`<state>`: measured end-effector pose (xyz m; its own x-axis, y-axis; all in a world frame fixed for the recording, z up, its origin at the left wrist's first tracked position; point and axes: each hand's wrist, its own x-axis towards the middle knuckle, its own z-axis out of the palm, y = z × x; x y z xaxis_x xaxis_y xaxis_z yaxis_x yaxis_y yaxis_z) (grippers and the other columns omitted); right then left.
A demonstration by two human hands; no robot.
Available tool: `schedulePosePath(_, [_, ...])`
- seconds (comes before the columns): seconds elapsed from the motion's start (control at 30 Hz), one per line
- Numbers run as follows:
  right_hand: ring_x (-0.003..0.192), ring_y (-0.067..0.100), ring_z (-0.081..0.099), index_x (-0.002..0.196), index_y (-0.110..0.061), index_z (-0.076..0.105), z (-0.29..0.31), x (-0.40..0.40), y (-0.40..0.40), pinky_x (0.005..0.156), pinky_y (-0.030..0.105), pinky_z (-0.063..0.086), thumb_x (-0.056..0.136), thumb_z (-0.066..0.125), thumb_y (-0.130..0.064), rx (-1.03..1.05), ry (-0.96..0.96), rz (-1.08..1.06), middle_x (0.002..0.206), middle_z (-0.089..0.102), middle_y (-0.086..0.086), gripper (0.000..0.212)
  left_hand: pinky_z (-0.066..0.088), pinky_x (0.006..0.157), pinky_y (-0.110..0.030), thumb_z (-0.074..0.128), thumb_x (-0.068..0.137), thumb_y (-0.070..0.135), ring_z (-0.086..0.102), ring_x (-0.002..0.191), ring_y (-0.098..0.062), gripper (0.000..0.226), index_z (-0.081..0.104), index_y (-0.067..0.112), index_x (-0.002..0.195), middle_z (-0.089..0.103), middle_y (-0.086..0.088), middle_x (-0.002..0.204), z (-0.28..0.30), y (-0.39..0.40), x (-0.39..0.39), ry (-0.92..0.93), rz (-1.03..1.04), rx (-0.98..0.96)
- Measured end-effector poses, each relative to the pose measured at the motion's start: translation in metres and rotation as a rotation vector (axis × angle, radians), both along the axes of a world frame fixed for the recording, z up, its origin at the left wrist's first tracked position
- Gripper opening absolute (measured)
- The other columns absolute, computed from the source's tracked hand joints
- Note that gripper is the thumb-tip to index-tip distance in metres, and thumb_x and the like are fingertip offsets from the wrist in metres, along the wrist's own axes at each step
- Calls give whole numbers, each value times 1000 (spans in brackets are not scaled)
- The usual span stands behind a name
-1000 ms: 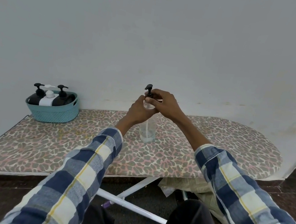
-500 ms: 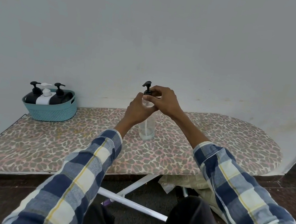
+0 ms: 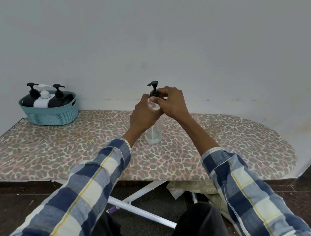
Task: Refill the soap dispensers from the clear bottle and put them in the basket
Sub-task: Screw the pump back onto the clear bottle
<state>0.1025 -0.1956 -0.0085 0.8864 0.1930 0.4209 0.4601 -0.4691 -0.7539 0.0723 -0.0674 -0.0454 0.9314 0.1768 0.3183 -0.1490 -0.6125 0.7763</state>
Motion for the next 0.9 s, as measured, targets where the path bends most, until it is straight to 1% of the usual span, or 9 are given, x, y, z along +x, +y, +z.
schedulePosePath(0.13, [110, 10, 73, 117, -17, 81, 7, -2, -12, 101, 35, 55, 91, 84, -28, 8, 38, 122, 114, 76, -4, 29, 56, 88, -40, 78, 89, 55, 67, 108, -16, 66, 52, 22, 140, 65, 10, 121, 3, 3, 2, 7, -60, -35])
schedulePosePath(0.17, [113, 10, 71, 120, -18, 80, 9, -2, -16, 99, 32, 54, 93, 83, -31, 5, 60, 173, 116, 74, -4, 31, 57, 95, -41, 80, 89, 49, 67, 116, -11, 65, 53, 25, 143, 66, 14, 126, 3, 7, 4, 10, -145, -87])
schedulePosePath(0.27, [117, 13, 67, 122, -32, 79, 19, -3, -27, 99, 27, 51, 98, 75, -42, -60, 98, 311, 117, 66, -4, 26, 53, 108, -28, 81, 94, 20, 60, 127, 11, 68, 50, 31, 154, 65, 28, 137, 6, 23, 10, 95, -454, -236])
schedulePosePath(0.4, [109, 17, 69, 100, -43, 77, 22, -4, -27, 88, 19, 48, 97, 78, -37, -57, 71, 331, 110, 64, 3, 7, 47, 119, -42, 80, 93, 8, 57, 142, -8, 77, 48, 39, 155, 64, 19, 148, 8, 33, 14, 205, -637, -316])
schedulePosePath(0.47, [102, 14, 68, 104, -34, 79, 17, -1, -25, 86, 12, 47, 96, 79, -35, -60, -9, 271, 106, 65, 0, 8, 49, 115, -35, 79, 90, 10, 56, 143, -8, 73, 52, 38, 152, 63, 18, 149, 7, 28, 13, 175, -609, -350])
schedulePosePath(0.53, [95, 15, 68, 108, -23, 82, 11, 1, -20, 82, 9, 47, 94, 81, -33, -58, -66, 201, 104, 66, 2, 17, 52, 105, -24, 79, 89, 15, 58, 136, 0, 68, 55, 34, 150, 66, 19, 144, 5, 22, 11, 124, -539, -362])
schedulePosePath(0.67, [88, 14, 64, 106, -18, 83, 8, 2, -16, 82, 22, 49, 95, 79, -32, -137, -126, 105, 101, 63, 4, 18, 51, 80, -5, 79, 96, 10, 62, 103, 25, 61, 53, 11, 151, 64, 8, 132, -2, 5, 8, -21, -289, -317])
schedulePosePath(0.8, [92, 16, 66, 104, -22, 80, 8, 0, -9, 89, 44, 56, 96, 76, -39, -213, -111, 31, 104, 60, -3, 19, 50, 75, -5, 82, 92, 5, 63, 92, 26, 59, 52, 0, 143, 64, 11, 116, -12, -8, 4, -107, -130, -329])
schedulePosePath(0.9, [92, 14, 66, 106, -26, 76, 7, -5, -4, 89, 44, 56, 97, 74, -42, -241, -110, -12, 107, 59, -7, 18, 54, 84, -15, 87, 86, 22, 66, 101, 16, 69, 52, 7, 143, 66, 8, 121, -13, -11, 3, -110, -99, -374])
